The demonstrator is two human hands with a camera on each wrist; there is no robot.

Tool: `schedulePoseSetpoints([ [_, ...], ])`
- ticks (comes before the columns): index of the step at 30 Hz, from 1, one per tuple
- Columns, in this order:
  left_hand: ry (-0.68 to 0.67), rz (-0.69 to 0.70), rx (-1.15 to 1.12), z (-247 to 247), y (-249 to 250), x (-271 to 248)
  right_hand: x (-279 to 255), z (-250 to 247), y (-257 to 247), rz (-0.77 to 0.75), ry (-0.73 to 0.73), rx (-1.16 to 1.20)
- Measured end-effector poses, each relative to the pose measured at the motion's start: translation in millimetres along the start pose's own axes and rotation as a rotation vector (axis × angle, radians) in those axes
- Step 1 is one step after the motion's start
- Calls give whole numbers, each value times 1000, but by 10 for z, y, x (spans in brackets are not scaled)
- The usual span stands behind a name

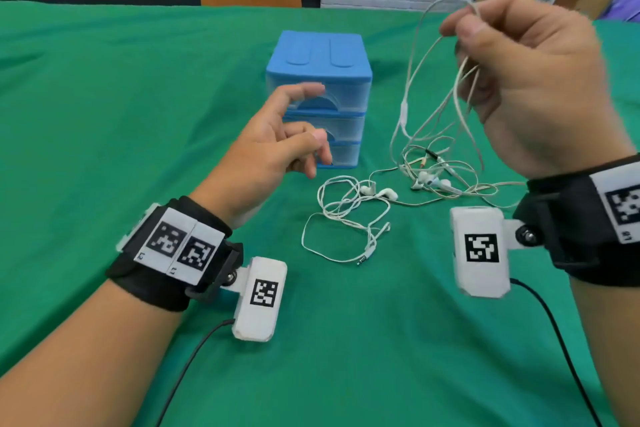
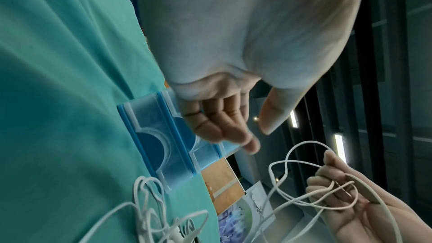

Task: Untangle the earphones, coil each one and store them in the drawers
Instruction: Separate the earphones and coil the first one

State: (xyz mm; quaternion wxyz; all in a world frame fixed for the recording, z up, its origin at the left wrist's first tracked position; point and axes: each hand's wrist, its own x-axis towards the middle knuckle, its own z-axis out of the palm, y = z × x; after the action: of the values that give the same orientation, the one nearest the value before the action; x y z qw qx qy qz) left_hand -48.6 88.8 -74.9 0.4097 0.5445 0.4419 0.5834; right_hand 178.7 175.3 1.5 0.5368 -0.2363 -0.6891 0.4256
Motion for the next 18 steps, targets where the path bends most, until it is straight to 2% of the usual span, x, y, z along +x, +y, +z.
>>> schedulePoseSetpoints([
  [4, -108, -195, 302, -36, -96, -6, 142, -178, -54, -48, 77, -2],
  [9, -299, -264, 509, -3, -162, -57, 273, -323, -50, -85, 110, -105],
  [12, -338, -268, 541, 2, -167, -64, 273, -363, 46, -16, 35, -288],
  [15, -342, -247, 550, -13, -182, -65, 231, -400, 262, 167, -124, -587],
  [18, -347, -232, 547, -11, -195, -63, 162, -432, 455, 296, -250, -753],
])
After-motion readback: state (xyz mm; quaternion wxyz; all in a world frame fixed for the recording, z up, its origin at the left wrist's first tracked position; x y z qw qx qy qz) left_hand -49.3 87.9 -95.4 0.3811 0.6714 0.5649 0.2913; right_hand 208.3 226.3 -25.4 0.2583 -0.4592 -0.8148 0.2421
